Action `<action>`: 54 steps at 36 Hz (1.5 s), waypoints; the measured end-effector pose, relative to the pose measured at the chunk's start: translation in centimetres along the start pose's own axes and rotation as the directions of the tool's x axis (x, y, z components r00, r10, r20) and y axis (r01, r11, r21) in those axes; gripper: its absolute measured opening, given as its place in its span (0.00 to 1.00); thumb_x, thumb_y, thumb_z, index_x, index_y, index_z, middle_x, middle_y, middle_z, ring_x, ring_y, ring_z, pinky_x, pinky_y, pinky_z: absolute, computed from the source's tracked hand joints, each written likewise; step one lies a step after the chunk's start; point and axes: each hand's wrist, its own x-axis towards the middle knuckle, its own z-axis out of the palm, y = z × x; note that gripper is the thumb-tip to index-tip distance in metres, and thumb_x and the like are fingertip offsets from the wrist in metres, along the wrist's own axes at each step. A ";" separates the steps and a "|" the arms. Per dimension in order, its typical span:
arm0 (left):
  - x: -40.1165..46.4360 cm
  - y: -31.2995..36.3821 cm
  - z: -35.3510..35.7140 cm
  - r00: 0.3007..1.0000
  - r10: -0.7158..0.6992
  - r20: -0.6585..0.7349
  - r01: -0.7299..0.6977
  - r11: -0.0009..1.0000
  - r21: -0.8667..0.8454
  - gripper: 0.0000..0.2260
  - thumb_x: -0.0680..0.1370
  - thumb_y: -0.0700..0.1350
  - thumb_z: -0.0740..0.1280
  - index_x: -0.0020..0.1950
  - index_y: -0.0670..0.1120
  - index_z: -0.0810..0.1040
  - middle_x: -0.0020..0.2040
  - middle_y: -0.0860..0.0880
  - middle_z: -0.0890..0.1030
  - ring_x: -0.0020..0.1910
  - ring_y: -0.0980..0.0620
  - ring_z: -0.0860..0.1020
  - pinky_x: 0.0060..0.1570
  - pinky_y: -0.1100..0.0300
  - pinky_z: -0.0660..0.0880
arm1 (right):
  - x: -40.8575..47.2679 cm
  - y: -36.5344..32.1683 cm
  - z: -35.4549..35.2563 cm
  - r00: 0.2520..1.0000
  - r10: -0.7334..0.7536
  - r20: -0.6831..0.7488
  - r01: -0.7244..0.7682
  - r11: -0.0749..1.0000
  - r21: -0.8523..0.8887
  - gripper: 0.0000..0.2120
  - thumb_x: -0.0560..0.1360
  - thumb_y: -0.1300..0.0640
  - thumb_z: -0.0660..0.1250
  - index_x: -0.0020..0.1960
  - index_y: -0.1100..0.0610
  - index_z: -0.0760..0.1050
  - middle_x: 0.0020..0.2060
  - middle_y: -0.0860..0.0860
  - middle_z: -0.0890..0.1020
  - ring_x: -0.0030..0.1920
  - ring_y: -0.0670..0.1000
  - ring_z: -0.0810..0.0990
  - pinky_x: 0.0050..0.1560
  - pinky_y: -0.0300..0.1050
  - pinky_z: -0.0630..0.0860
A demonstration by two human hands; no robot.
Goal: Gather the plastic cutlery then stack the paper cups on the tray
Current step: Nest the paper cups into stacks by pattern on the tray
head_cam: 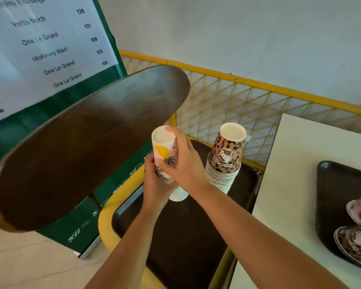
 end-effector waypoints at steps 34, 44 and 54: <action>-10.5 0.8 5.3 0.921 -0.135 0.365 0.181 0.979 -0.093 0.38 0.50 0.47 0.81 0.58 0.54 0.72 0.52 0.52 0.82 0.52 0.57 0.80 0.45 0.59 0.80 | -10.5 -4.2 -11.6 0.981 0.113 -0.160 -0.091 0.986 0.138 0.43 0.65 0.56 0.75 0.66 0.32 0.51 0.56 0.29 0.72 0.58 0.37 0.75 0.55 0.41 0.77; -13.3 4.7 13.8 0.813 -0.050 0.580 0.128 0.987 -0.094 0.42 0.52 0.47 0.81 0.64 0.49 0.70 0.56 0.50 0.81 0.58 0.51 0.79 0.57 0.45 0.77 | -14.1 -2.9 -20.3 0.915 0.211 -0.343 -0.214 0.976 0.031 0.37 0.66 0.51 0.75 0.63 0.32 0.55 0.55 0.34 0.75 0.54 0.33 0.76 0.46 0.25 0.73; -15.2 6.8 20.0 0.720 -0.070 0.690 0.128 0.991 -0.033 0.37 0.54 0.46 0.80 0.59 0.58 0.70 0.54 0.58 0.81 0.55 0.59 0.78 0.53 0.55 0.78 | -16.8 -0.6 -27.1 0.826 0.347 -0.444 -0.377 0.926 0.023 0.30 0.65 0.43 0.70 0.64 0.45 0.66 0.54 0.42 0.79 0.55 0.43 0.78 0.51 0.42 0.78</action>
